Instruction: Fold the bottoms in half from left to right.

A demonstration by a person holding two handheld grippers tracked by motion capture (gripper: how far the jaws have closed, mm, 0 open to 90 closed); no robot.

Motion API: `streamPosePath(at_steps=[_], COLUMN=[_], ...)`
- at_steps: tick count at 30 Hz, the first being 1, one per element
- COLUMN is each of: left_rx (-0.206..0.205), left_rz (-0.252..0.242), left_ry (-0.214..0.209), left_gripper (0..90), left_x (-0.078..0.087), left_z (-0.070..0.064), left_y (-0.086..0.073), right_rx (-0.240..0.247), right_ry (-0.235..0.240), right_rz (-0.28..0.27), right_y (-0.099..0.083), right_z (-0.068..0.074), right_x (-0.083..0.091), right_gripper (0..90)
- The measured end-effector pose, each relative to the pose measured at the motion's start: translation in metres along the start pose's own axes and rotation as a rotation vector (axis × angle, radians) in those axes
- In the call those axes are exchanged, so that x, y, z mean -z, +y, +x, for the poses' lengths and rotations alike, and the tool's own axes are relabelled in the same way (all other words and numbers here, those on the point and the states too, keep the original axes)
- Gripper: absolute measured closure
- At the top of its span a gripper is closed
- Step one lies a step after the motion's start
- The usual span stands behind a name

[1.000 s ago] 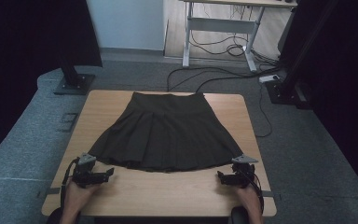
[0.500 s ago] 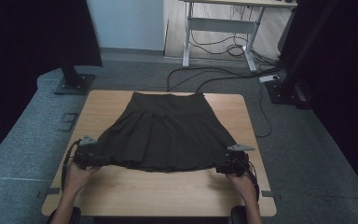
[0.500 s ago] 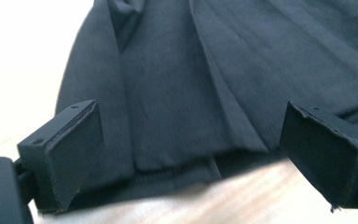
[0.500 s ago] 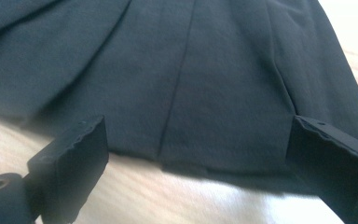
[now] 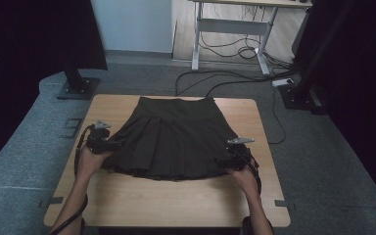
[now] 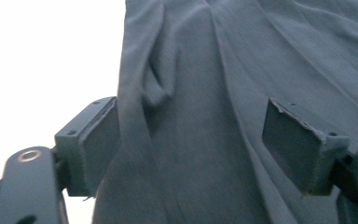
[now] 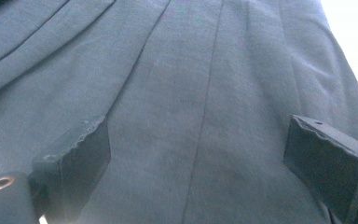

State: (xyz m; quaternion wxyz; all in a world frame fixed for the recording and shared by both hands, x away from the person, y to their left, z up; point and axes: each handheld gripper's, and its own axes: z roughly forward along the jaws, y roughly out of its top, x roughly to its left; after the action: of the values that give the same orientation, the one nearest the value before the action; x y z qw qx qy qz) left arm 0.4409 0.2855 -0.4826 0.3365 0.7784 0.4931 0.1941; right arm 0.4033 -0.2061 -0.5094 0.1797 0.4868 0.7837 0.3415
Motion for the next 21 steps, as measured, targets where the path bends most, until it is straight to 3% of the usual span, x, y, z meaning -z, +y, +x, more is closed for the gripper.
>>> streamPosePath(at_steps=[4, 9, 10, 16, 21], left_rx=[0.020, 0.005, -0.021, -0.083, -0.068], left_rz=[0.019, 0.066, 0.097, 0.150, 0.129], left_ry=[0.017, 0.001, -0.004, -0.029, -0.047], left_gripper=[24.9, 31.4, 32.6, 37.2, 41.3], left_x=[-0.014, -0.029, -0.036, -0.048, -0.045], left_z=[0.010, 0.013, 0.010, -0.004, -0.009], left_y=[0.007, 0.003, -0.002, -0.018, -0.026], right_rx=[-0.004, -0.024, -0.024, -0.004, 0.041], right_ry=[-0.001, -0.001, 0.000, 0.005, -0.033], right_rz=[0.013, 0.014, 0.010, 0.038, 0.037], right_y=[0.005, 0.004, 0.003, -0.007, -0.015], right_z=[0.000, 0.000, 0.001, 0.008, 0.012], right_x=[-0.011, -0.019, -0.023, -0.032, -0.034], right_gripper=[10.1, 13.0, 13.3, 17.6, 18.1])
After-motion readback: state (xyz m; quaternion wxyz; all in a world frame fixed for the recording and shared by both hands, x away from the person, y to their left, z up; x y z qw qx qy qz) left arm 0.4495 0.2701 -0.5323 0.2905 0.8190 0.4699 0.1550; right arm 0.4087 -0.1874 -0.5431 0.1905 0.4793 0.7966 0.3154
